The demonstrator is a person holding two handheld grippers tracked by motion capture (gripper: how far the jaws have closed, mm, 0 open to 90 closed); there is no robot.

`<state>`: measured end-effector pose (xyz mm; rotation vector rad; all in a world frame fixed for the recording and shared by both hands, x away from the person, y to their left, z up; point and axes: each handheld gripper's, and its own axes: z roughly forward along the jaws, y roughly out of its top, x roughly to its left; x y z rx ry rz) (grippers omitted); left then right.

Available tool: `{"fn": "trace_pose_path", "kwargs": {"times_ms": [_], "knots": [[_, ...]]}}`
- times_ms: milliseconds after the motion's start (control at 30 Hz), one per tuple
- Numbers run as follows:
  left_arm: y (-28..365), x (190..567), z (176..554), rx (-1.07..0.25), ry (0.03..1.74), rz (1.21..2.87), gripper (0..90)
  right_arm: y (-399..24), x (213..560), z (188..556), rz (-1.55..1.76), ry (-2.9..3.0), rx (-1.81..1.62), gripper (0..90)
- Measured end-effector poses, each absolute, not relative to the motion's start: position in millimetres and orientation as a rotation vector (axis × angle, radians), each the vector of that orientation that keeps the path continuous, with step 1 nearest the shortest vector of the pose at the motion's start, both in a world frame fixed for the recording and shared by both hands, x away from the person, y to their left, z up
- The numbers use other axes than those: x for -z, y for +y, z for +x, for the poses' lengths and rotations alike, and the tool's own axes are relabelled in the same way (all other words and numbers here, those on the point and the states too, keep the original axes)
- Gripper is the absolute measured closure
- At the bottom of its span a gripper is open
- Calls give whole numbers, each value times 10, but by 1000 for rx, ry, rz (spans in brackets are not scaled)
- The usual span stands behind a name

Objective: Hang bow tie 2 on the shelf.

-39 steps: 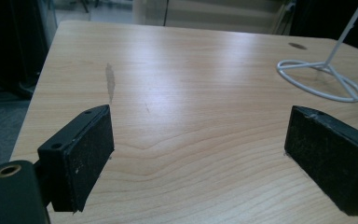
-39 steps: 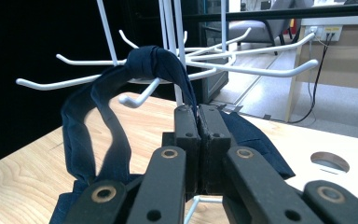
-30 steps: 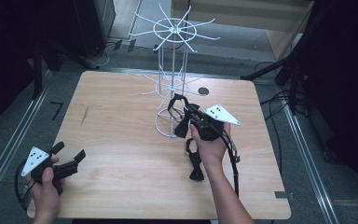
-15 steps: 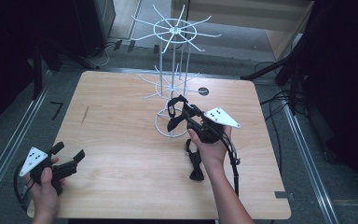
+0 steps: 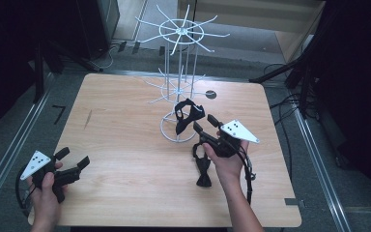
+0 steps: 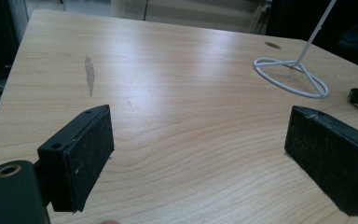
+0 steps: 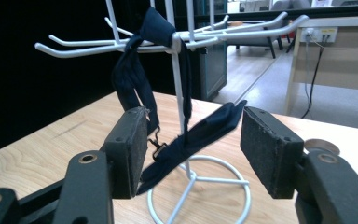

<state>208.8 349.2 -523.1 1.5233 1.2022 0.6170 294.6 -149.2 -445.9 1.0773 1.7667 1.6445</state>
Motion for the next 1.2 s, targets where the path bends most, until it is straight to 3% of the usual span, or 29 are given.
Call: {"fn": "trace_pose_path", "kwargs": {"times_ms": [400, 1200], "knots": [[3486, 5231, 2076, -619, 1207, 1529, 84, -1609, 4698, 2870, 1137, 1824, -1515, 443], [3474, 5230, 2069, -624, 1202, 1542, 84, -1655, 5123, 3056, 1392, 1987, -1274, 539]]}}
